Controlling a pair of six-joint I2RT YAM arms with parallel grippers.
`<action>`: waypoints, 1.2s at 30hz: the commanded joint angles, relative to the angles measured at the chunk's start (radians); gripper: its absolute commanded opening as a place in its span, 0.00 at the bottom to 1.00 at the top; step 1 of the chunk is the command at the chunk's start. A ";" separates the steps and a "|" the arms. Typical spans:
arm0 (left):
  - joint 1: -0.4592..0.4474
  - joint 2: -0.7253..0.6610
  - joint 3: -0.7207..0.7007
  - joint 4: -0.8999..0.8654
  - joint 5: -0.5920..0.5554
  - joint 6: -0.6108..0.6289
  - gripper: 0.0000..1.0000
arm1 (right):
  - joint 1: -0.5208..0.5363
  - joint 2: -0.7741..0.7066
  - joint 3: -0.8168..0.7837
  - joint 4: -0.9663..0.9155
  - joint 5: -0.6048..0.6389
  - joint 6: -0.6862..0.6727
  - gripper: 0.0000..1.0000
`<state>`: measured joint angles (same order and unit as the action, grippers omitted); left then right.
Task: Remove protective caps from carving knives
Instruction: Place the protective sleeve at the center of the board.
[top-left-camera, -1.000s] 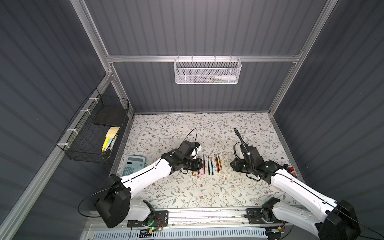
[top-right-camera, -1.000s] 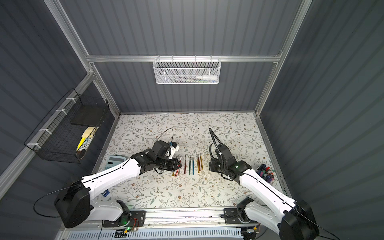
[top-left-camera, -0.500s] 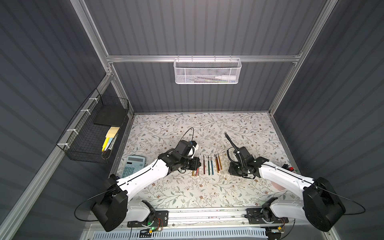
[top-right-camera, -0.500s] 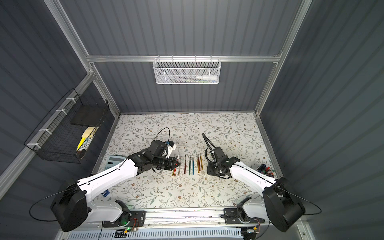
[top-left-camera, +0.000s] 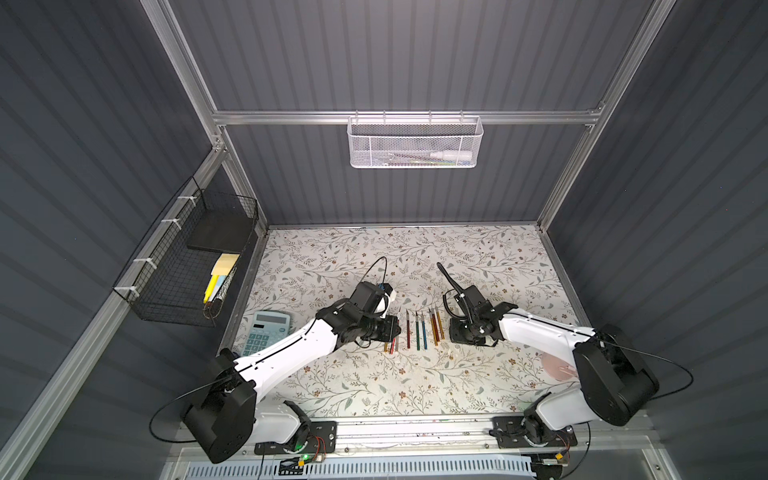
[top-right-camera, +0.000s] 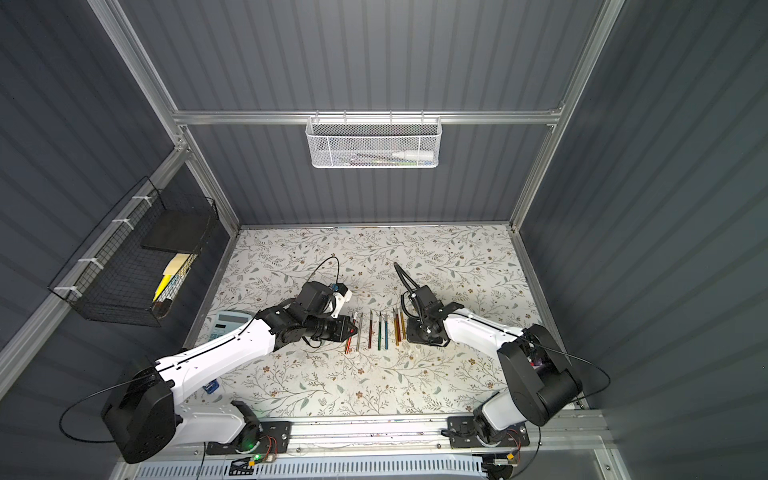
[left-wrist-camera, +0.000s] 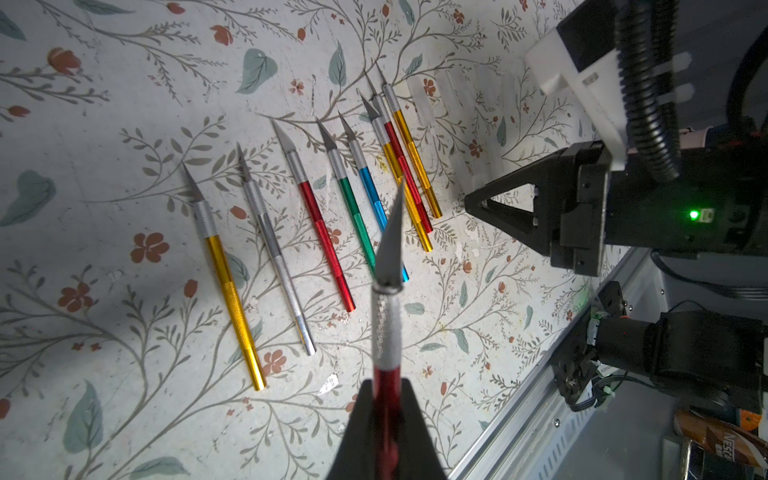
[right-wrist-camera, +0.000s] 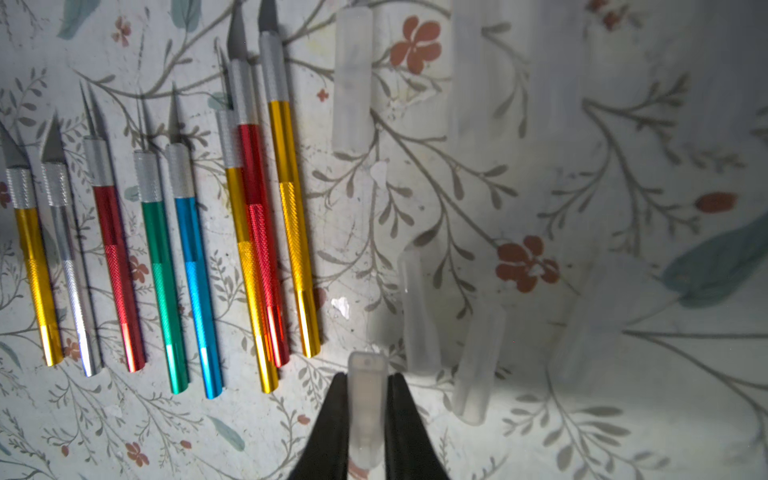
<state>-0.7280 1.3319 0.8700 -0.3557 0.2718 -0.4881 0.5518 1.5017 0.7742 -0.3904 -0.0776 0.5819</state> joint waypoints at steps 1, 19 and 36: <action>0.009 -0.010 -0.007 -0.013 -0.002 0.022 0.00 | 0.006 0.038 0.035 -0.021 0.026 -0.025 0.10; 0.011 -0.014 0.000 -0.032 0.010 0.020 0.01 | 0.015 0.100 0.063 -0.036 0.084 -0.035 0.18; 0.012 0.015 0.043 -0.057 0.008 0.030 0.01 | 0.019 0.066 0.056 -0.030 0.094 -0.036 0.25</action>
<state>-0.7246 1.3437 0.8875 -0.3901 0.2726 -0.4801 0.5648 1.5902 0.8230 -0.3977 -0.0021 0.5560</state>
